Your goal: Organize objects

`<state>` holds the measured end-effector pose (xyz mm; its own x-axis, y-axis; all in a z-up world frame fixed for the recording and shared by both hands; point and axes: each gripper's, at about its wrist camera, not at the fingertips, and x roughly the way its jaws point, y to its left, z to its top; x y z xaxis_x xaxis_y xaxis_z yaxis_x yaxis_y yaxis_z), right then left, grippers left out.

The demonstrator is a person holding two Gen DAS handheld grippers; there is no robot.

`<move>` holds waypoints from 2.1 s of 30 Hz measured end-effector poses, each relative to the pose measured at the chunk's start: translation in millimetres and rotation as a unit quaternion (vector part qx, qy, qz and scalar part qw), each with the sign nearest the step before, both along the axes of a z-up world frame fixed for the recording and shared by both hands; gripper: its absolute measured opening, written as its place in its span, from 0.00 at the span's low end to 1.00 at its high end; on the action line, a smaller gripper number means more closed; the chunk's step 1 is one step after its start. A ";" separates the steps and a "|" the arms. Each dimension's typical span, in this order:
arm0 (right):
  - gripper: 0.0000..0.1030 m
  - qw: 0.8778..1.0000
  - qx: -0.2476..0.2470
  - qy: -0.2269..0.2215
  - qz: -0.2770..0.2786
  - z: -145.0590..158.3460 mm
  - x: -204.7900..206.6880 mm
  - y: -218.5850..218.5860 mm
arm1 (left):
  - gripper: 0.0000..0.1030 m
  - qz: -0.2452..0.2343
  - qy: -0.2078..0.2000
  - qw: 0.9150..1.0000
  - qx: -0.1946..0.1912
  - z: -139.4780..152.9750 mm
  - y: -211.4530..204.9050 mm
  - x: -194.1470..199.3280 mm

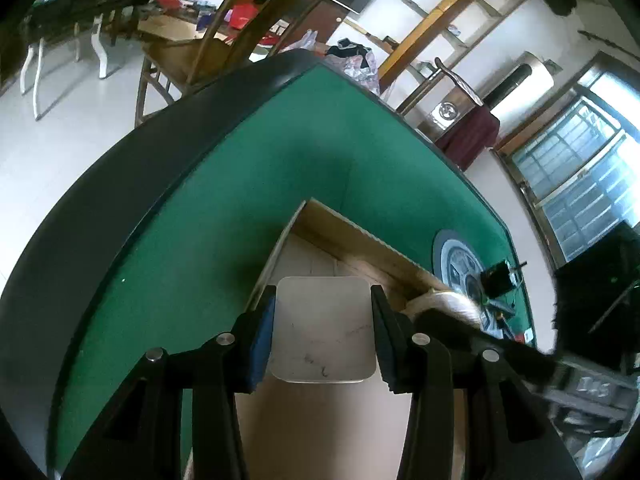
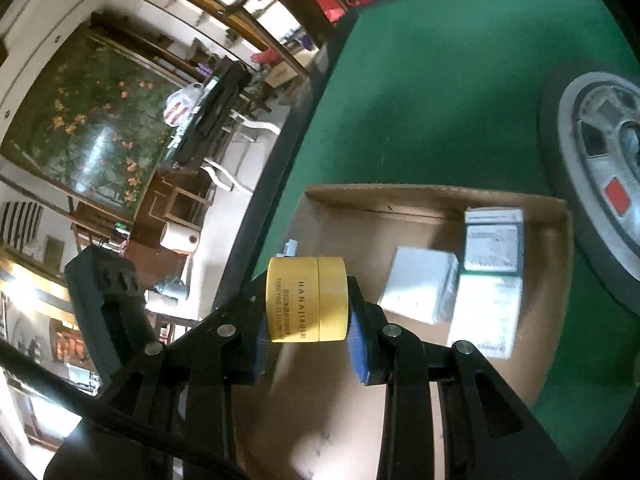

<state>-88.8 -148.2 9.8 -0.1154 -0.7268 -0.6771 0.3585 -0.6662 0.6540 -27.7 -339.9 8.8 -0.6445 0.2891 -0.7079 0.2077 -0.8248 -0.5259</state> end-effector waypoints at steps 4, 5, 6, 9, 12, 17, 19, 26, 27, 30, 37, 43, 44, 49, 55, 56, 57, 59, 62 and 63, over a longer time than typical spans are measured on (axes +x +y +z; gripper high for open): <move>0.29 1.000 0.009 0.011 -0.004 -3.7 -3.6 -3.2 | 0.37 0.001 0.003 1.000 0.007 -2.7 0.2 -7.2; 0.29 1.000 0.013 0.013 -0.004 -2.8 -3.5 -1.4 | 0.38 0.003 0.005 1.000 0.015 -4.9 0.3 -8.4; 0.30 1.000 0.018 0.020 -0.006 -2.5 -3.8 -1.1 | 0.38 0.005 0.007 1.000 0.022 -5.8 -2.6 -9.0; 0.30 0.999 0.026 0.027 -0.011 -0.1 -1.8 5.5 | 0.39 0.010 0.013 0.998 0.056 -10.9 -8.9 -10.0; 0.35 0.999 0.029 0.032 -0.015 1.7 -1.8 11.5 | 0.42 0.011 0.021 0.998 0.065 -9.4 -11.7 -7.8; 0.46 0.998 0.026 0.041 -0.032 11.1 2.3 25.9 | 0.48 0.026 0.039 0.997 0.060 1.4 -16.6 2.7; 0.46 0.998 0.023 0.047 -0.038 16.1 4.1 30.0 | 0.49 0.032 0.046 0.997 0.056 6.4 -19.5 6.8; 0.48 0.992 0.044 0.110 -0.045 48.0 30.1 76.2 | 0.50 0.019 0.041 0.998 0.052 11.8 -12.8 29.7; 0.49 0.990 0.051 0.120 -0.046 50.8 35.3 83.6 | 0.50 0.009 0.036 0.998 0.048 11.2 -7.5 33.0; 0.49 0.985 0.071 0.146 -0.055 55.5 52.9 118.2 | 0.50 -0.024 0.010 0.999 0.033 8.5 14.1 44.4; 0.51 0.977 0.098 0.160 -0.097 55.9 71.7 172.4 | 0.50 -0.077 -0.023 0.981 -0.177 10.2 88.9 47.4; 0.51 0.974 0.088 0.160 -0.133 53.7 82.7 220.7 | 0.50 -0.073 -0.055 0.938 -0.334 1.5 121.4 7.6; 0.51 0.974 0.087 0.158 -0.138 52.8 83.2 226.7 | 0.50 -0.065 -0.052 0.936 -0.341 4.9 123.4 1.4; 0.51 0.974 0.069 0.141 -0.164 46.6 81.9 258.4 | 0.50 -0.044 -0.024 0.945 -0.322 26.5 127.1 3.3; 0.53 0.972 0.060 0.118 -0.196 31.4 82.1 297.9 | 0.50 -0.073 -0.009 0.973 -0.220 27.4 129.4 37.7; 0.53 0.972 0.058 0.114 -0.199 28.8 82.3 302.0 | 0.50 -0.079 -0.002 0.973 -0.217 26.0 130.8 45.4; 0.53 0.971 0.055 0.109 -0.204 25.2 83.0 307.6 | 0.50 -0.081 0.004 0.970 -0.228 24.1 134.7 52.3; 0.53 0.971 0.048 0.099 -0.212 18.3 84.3 316.6 | 0.50 -0.077 -0.004 0.959 -0.271 16.4 141.1 55.4; 0.53 0.971 0.040 0.088 -0.217 11.8 86.7 323.9 | 0.50 -0.076 -0.065 0.960 -0.261 -2.3 142.1 51.7; 0.53 0.971 0.038 0.087 -0.218 10.6 88.0 326.1 | 0.50 -0.076 -0.081 0.961 -0.253 -3.9 138.7 51.1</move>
<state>-0.7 177.9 20.4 -0.5176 -0.5329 -0.6695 0.1323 -0.8228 0.5526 23.5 -201.2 4.9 -0.4915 -0.0365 -0.8701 0.1089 -0.9939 -0.0199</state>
